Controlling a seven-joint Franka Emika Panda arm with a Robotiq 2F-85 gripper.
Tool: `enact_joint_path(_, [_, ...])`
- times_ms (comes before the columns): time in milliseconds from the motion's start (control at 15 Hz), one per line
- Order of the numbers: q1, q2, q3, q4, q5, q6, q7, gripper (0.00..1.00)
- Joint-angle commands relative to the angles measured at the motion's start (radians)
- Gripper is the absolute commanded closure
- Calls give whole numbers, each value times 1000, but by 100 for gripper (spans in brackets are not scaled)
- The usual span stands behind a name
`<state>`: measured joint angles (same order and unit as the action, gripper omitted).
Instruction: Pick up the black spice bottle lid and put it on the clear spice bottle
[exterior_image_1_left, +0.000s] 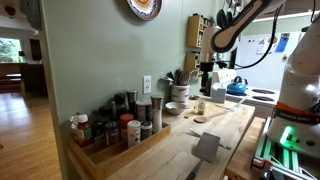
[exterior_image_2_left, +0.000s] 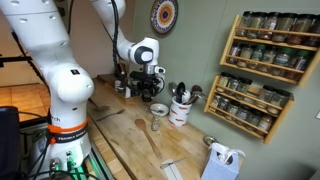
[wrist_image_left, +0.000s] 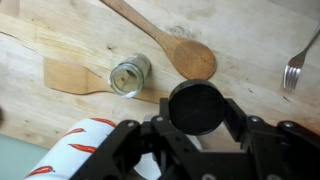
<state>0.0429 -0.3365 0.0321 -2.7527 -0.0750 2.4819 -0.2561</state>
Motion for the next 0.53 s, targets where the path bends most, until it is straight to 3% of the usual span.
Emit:
enact_joint_path(0, [-24,45,-23,2,-39,43,22,69])
enact_joint_path(467, [-74,149,-32,2,-99,160,72,69])
